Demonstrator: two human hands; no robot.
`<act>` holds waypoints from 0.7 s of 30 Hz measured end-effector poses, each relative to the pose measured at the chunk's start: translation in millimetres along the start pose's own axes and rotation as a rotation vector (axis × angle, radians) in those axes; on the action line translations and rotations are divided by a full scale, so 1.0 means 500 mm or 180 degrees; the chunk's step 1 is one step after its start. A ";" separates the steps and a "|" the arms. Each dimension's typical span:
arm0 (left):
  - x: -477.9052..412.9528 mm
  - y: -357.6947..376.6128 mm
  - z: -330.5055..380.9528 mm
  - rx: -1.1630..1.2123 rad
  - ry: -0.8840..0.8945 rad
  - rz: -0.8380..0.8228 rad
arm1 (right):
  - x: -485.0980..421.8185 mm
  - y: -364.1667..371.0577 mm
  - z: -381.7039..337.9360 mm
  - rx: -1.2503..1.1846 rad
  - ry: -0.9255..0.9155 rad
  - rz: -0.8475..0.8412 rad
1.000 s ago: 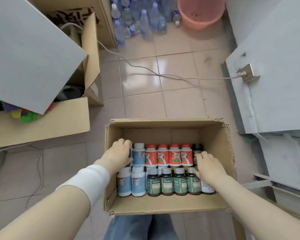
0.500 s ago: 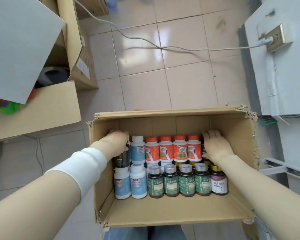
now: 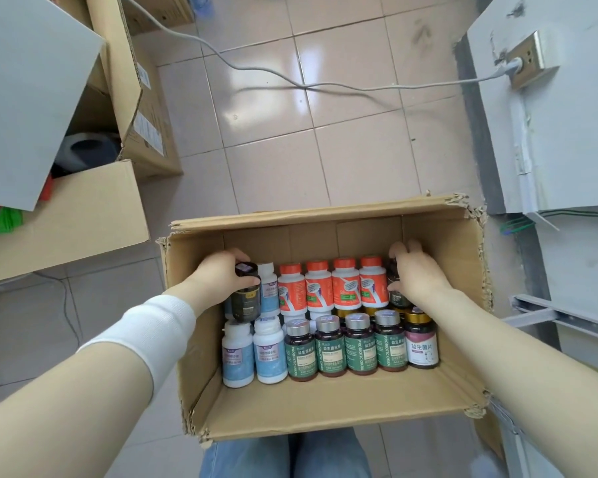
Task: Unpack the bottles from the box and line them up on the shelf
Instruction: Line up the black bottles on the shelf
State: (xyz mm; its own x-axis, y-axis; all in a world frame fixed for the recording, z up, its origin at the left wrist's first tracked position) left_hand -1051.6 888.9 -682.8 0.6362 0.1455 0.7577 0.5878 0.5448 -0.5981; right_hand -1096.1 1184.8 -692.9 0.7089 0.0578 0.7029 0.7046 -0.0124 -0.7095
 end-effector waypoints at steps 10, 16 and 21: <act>0.023 -0.013 0.064 0.0702 0.0415 0.0161 | 0.032 -0.057 -0.044 -0.1324 -0.0328 0.0398; 0.005 0.037 0.079 0.0733 0.0297 0.0018 | 0.032 -0.005 -0.050 -0.1908 0.0001 0.0476; -0.009 0.052 0.074 0.1009 -0.0059 0.0179 | 0.081 0.018 -0.022 -0.1376 0.0521 0.1118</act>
State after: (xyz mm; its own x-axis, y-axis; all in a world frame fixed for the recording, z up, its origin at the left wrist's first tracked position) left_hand -1057.8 933.0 -691.8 0.6523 0.1961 0.7321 0.3652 0.7651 -0.5304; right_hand -1060.4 1176.0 -670.2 0.8740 -0.1782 0.4520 0.3511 -0.4115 -0.8411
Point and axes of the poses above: each hand's wrist, its own x-axis away from the middle knuckle, its own y-axis out of the palm, z = x × y, the point moved 9 cm from there along -x, towards the middle knuckle, and after that the axes turned 8 degrees about z, right-handed, at the moved point
